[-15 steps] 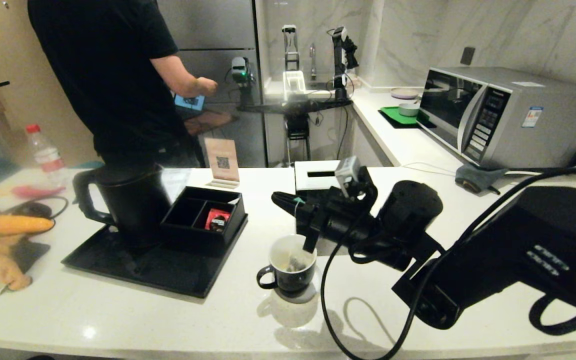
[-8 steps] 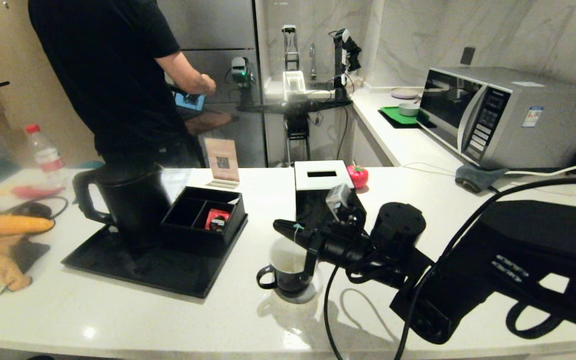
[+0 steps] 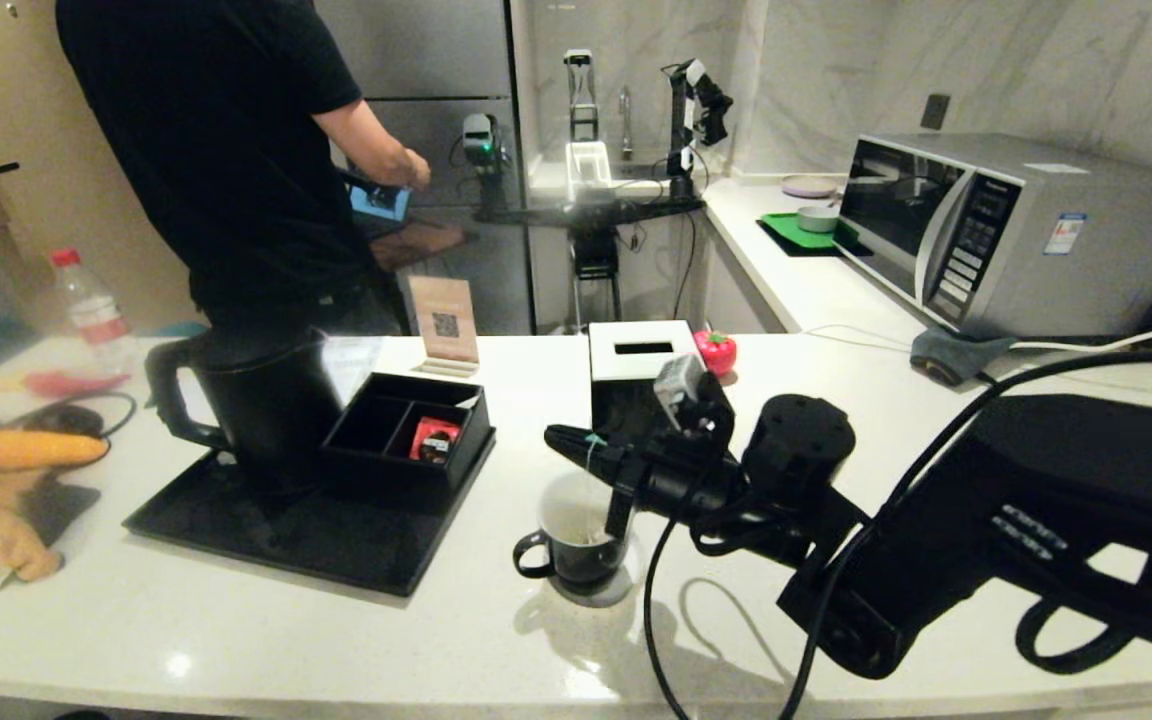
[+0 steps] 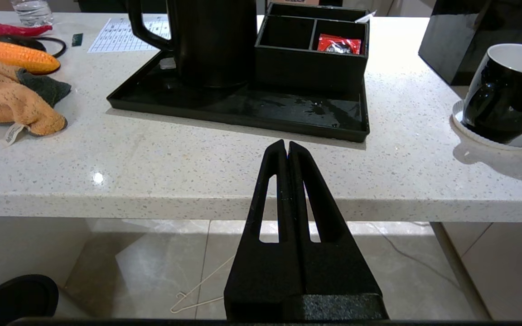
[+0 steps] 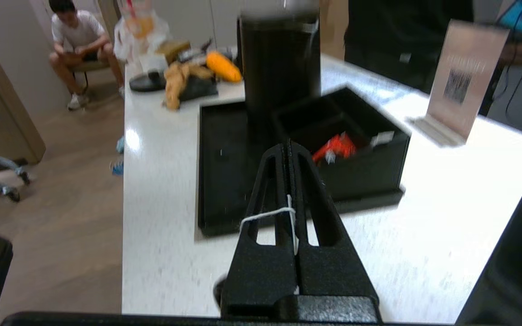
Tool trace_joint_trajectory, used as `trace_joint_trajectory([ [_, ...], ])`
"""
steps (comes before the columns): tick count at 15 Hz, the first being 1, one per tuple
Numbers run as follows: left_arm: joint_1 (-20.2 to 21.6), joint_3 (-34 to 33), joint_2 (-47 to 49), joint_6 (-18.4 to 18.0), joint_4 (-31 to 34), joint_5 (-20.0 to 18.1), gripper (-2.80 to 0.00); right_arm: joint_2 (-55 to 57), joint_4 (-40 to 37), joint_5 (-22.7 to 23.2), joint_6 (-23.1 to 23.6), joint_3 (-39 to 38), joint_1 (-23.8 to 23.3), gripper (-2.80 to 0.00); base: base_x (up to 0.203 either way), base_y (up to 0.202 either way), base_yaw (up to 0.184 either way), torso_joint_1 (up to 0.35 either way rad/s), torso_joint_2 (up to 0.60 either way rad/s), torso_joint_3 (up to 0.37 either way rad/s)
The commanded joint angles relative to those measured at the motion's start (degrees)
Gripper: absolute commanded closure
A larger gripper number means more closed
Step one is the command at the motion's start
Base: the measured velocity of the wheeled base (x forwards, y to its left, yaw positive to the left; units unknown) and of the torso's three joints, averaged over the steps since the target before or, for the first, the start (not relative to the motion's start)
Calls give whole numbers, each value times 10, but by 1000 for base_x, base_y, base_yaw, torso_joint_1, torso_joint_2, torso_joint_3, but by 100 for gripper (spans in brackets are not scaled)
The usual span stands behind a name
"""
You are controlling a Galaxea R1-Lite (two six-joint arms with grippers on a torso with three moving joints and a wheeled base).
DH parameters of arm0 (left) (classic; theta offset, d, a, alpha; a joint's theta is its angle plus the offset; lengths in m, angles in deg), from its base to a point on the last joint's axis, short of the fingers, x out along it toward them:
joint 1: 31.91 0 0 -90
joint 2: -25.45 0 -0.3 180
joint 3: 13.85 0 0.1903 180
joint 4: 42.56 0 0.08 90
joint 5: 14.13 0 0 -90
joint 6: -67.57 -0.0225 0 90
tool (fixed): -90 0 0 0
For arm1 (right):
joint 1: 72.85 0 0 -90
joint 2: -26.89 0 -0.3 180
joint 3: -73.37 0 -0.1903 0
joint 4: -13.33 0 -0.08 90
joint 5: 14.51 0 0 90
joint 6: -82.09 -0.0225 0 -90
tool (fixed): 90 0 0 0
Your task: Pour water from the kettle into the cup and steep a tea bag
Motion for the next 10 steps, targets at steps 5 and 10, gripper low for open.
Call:
trace_joint_trajectory([
  [5,0,0,0,0,0,0,0,-60,-4,2,-8,37,0,0,0,0,0,0,0,0],
  [10,0,0,0,0,0,0,0,-61,-3,2,-8,30,0,0,0,0,0,0,0,0],
])
